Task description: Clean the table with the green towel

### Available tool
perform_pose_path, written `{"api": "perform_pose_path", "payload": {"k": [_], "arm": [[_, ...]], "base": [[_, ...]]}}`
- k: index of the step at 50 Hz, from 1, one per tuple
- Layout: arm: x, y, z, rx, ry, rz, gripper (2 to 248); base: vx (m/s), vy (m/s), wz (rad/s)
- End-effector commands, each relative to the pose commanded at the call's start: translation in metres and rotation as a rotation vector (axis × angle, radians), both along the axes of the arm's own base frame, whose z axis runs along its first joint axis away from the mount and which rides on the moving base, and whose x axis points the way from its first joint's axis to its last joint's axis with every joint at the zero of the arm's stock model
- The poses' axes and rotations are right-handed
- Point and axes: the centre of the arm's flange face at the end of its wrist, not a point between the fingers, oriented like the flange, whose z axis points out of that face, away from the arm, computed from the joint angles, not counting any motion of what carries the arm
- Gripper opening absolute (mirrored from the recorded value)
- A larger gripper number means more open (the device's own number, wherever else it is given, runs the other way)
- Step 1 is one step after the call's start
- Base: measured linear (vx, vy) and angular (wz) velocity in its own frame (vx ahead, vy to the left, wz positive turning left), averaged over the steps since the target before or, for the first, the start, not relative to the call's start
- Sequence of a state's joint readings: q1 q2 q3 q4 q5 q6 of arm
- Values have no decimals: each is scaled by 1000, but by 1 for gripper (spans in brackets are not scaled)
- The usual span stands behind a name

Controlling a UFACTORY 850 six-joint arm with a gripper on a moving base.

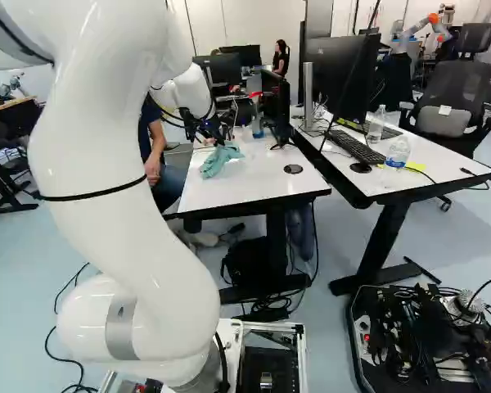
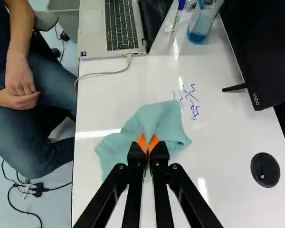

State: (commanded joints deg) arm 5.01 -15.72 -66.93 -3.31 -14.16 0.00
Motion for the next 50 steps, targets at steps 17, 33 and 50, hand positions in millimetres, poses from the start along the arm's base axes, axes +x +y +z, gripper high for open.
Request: {"api": "perform_pose_path", "payload": {"k": [17,33,50], "arm": [[30,-17,-1,1,-14,-32,25],[58,-34,-3,2,-30,-60,25],[87,-51,-5,2,-49,-88,25]], "base": [[0,0,0],[0,0,0],[0,0,0]]}}
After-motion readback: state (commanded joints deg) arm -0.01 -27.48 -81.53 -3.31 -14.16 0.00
